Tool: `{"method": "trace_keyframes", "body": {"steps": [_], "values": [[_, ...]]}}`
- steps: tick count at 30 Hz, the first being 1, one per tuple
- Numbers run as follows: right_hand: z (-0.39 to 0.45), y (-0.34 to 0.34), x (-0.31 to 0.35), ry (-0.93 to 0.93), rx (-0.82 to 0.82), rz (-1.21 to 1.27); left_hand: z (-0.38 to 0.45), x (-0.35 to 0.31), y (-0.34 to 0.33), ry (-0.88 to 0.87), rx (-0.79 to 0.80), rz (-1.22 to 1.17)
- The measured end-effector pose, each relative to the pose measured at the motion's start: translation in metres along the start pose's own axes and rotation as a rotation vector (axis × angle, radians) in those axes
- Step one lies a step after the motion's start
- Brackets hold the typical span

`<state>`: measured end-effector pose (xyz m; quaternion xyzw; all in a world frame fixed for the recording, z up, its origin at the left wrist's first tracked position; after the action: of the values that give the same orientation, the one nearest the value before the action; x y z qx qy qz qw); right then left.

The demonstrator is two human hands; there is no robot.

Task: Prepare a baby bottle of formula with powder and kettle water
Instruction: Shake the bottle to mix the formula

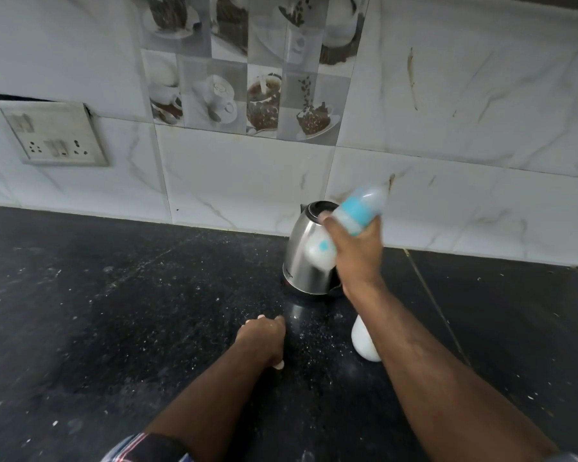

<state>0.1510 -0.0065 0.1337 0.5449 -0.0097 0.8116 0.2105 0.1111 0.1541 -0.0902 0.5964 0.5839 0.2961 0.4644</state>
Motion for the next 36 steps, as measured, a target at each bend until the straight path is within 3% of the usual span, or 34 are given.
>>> {"method": "trace_keyframes", "body": {"steps": [2, 3, 5, 7, 10, 14, 18, 22, 26, 27, 29, 31, 33, 35, 36], "values": [[-0.017, -0.025, -0.013, -0.051, 0.196, -0.083, -0.001, 0.0, 0.0, 0.002, 0.004, -0.004], [-0.014, -0.022, -0.013, -0.047, 0.183, -0.073, -0.001, 0.0, 0.0, 0.004, 0.0, -0.006], [0.006, 0.005, 0.003, 0.013, -0.004, -0.035, -0.001, 0.0, 0.001, 0.005, -0.006, -0.006], [0.011, 0.01, 0.002, -0.002, -0.021, 0.084, -0.002, 0.0, 0.001, 0.009, -0.008, -0.001], [-0.013, -0.023, -0.009, -0.049, 0.234, -0.063, -0.003, 0.0, 0.002, 0.011, -0.008, 0.006], [0.009, 0.012, 0.006, 0.015, -0.036, 0.075, -0.001, 0.0, 0.002, 0.015, -0.011, 0.006], [-0.019, -0.026, -0.006, -0.041, 0.27, -0.062, -0.002, 0.0, 0.002, 0.015, -0.003, 0.008], [0.009, 0.009, 0.014, 0.055, 0.009, 0.1, -0.002, -0.001, 0.002, 0.014, -0.001, 0.005], [-0.018, -0.028, -0.005, -0.024, 0.292, -0.082, 0.0, -0.001, 0.002, 0.009, 0.012, 0.0], [-0.012, -0.026, -0.004, 0.009, 0.263, -0.102, 0.001, -0.001, 0.002, 0.007, 0.012, -0.003], [0.005, 0.003, 0.012, 0.06, 0.056, -0.044, 0.001, -0.001, 0.001, 0.008, 0.015, -0.005], [0.007, 0.003, 0.011, 0.023, 0.078, 0.102, 0.0, 0.0, 0.0, 0.013, 0.023, -0.011], [-0.015, -0.027, 0.002, -0.034, 0.3, -0.066, 0.0, 0.0, 0.001, 0.013, 0.024, -0.007], [-0.007, -0.022, 0.002, -0.019, 0.243, -0.043, 0.0, -0.001, 0.002, 0.014, 0.02, -0.006], [0.001, -0.004, 0.018, 0.044, 0.114, -0.055, 0.0, 0.0, 0.002, 0.015, 0.016, -0.008]]}}
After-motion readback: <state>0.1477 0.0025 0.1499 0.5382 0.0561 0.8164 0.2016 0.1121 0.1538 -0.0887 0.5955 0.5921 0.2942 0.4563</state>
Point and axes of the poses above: each hand's wrist, its own z-axis towards the middle knuckle, its own y-axis out of the back of the hand, x = y × z, the point moved 10 cm from there along z, towards the middle knuckle, and after that the axes turned 7 degrees about -y, right-handed, at the moved point
